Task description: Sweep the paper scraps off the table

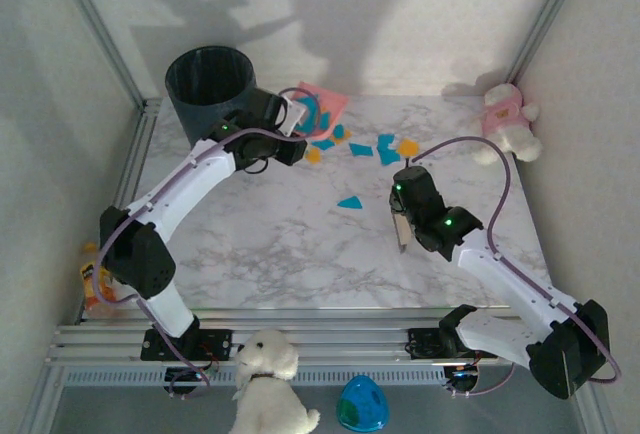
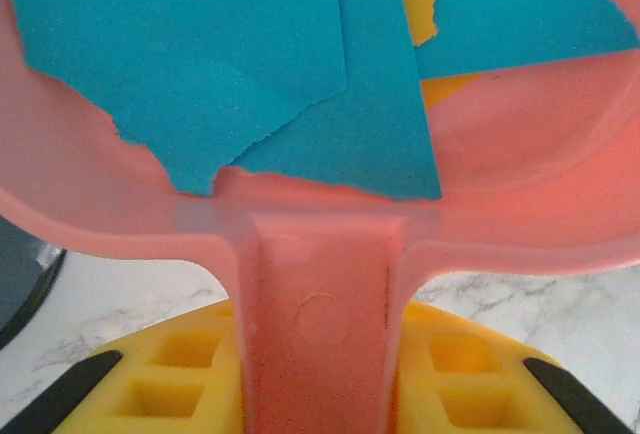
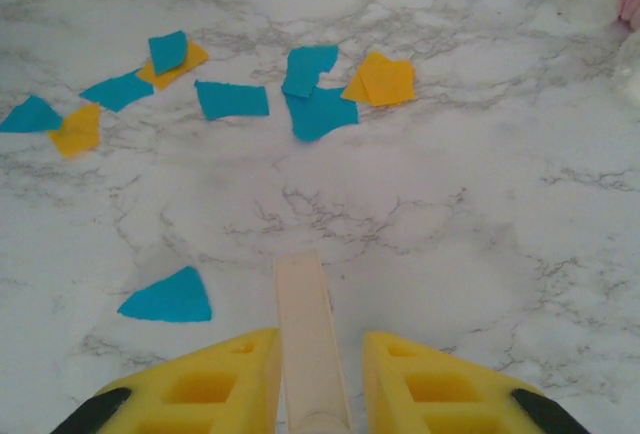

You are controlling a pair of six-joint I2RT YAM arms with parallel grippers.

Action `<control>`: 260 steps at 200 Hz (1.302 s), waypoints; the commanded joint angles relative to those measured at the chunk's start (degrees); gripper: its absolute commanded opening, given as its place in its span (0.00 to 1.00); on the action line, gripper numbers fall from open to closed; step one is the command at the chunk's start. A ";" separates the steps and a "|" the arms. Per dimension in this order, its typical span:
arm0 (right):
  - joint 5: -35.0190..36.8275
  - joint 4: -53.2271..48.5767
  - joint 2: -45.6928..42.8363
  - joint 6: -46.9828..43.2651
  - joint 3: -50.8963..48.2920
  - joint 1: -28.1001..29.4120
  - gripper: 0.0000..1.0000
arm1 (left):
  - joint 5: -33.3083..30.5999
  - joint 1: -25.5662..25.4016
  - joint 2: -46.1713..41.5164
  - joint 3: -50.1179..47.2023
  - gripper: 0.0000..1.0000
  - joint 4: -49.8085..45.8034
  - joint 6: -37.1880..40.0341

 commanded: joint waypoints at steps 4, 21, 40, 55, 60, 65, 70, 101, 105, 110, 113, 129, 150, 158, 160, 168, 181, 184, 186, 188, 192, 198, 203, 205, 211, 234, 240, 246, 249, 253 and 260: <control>-0.17 1.86 0.69 -0.17 0.77 0.49 0.00 | 0.66 2.73 -2.00 4.30 0.00 1.11 -2.44; -0.55 1.75 1.19 -0.13 1.13 0.44 0.00 | 0.69 4.47 -2.13 5.08 0.00 2.14 -3.90; -0.87 1.84 1.57 -0.23 1.38 0.43 0.00 | 2.13 6.46 -2.49 5.44 0.00 3.26 -5.14; -1.04 1.73 1.83 -0.34 1.61 0.42 0.00 | 3.00 8.08 -2.67 5.74 0.00 4.08 -6.33; -1.05 1.65 1.85 -0.35 1.60 0.46 0.00 | 3.43 8.63 -2.69 5.99 0.00 4.20 -6.68; -1.05 1.62 1.92 -0.38 1.59 0.44 0.00 | 3.89 9.33 -2.67 6.10 0.00 4.54 -7.12; -1.04 1.59 1.93 -0.37 1.59 0.43 0.00 | 4.56 9.89 -2.58 6.28 0.00 4.68 -7.49; -1.30 1.57 2.23 -0.21 1.76 0.45 0.00 | 9.71 13.56 -2.30 7.31 0.00 6.43 -9.93; -1.31 1.47 2.19 -0.17 1.84 0.49 0.00 | 10.29 14.01 -2.25 7.34 0.00 6.73 -10.32; -1.30 1.45 2.30 -0.25 1.91 0.45 0.00 | 11.18 14.54 -2.18 7.42 0.00 7.00 -10.72; -1.31 1.41 2.26 -0.19 1.94 0.49 0.00 | 11.72 14.91 -2.04 7.47 0.00 7.17 -11.12; -1.31 1.27 2.45 -0.13 2.03 0.44 0.00 | 14.44 16.71 -1.61 7.43 0.00 8.39 -13.01; -1.31 1.12 2.57 -0.09 2.13 0.43 0.00 | 18.01 19.11 -0.74 7.43 0.00 9.80 -15.92; -1.24 1.09 2.66 -0.12 2.20 0.44 0.00 | 19.44 19.95 -0.37 7.44 0.00 10.50 -17.05; -1.29 1.08 2.64 -0.11 2.20 0.47 0.00 | 19.86 20.20 -0.34 7.43 0.00 10.72 -17.35; -1.31 1.01 2.70 -0.15 2.29 0.49 0.00 | 21.38 21.04 0.03 7.34 0.00 11.60 -18.76; -1.39 0.86 2.83 -0.15 2.51 0.48 0.00 | 24.05 22.11 0.36 7.19 0.00 13.22 -20.49; -1.40 0.86 2.90 -0.10 2.51 0.46 0.00 | 24.64 22.34 0.37 7.10 0.00 13.57 -20.86; -1.40 0.81 2.92 -0.09 2.48 0.45 0.00 | 24.77 22.46 0.37 7.02 0.00 13.95 -21.16; -1.40 0.84 2.91 -0.04 2.51 0.43 0.00 | 25.10 22.58 0.37 6.95 0.00 14.24 -21.48; -1.36 0.80 2.89 0.00 2.47 0.49 0.00 | 25.35 22.85 0.45 6.91 0.00 14.63 -22.31; -1.31 0.81 2.99 -0.02 2.47 0.42 0.00 | 25.60 23.18 0.61 6.98 0.00 15.05 -23.57; -1.32 0.80 2.97 0.01 2.47 0.45 0.00 | 26.42 23.48 0.80 7.15 0.00 15.39 -24.23; -1.35 0.81 2.99 -0.04 2.53 0.47 0.00 | 26.72 23.60 0.92 7.20 0.00 15.52 -24.51; -1.32 0.77 3.08 0.05 2.56 0.42 0.00 | 27.48 23.97 1.14 7.38 0.00 15.67 -25.50; -1.39 0.60 3.20 0.15 2.71 0.44 0.00 | 31.15 25.48 1.99 7.22 0.00 18.16 -30.29; -1.40 0.60 3.26 0.18 2.73 0.47 0.00 | 32.09 25.80 2.09 7.01 0.00 19.10 -31.46; -1.35 0.52 3.28 0.13 2.78 0.43 0.00 | 32.91 26.16 2.21 6.79 0.00 19.98 -32.59; -1.39 0.52 3.22 0.20 2.76 0.49 0.00 | 33.38 26.30 2.33 6.73 0.00 20.44 -33.12; -1.40 0.51 3.20 0.19 2.73 0.43 0.00 | 33.84 26.41 2.48 6.65 0.00 20.89 -33.78; -1.37 0.51 3.30 0.26 2.74 0.46 0.00 | 34.35 26.59 2.72 6.57 0.00 21.52 -34.71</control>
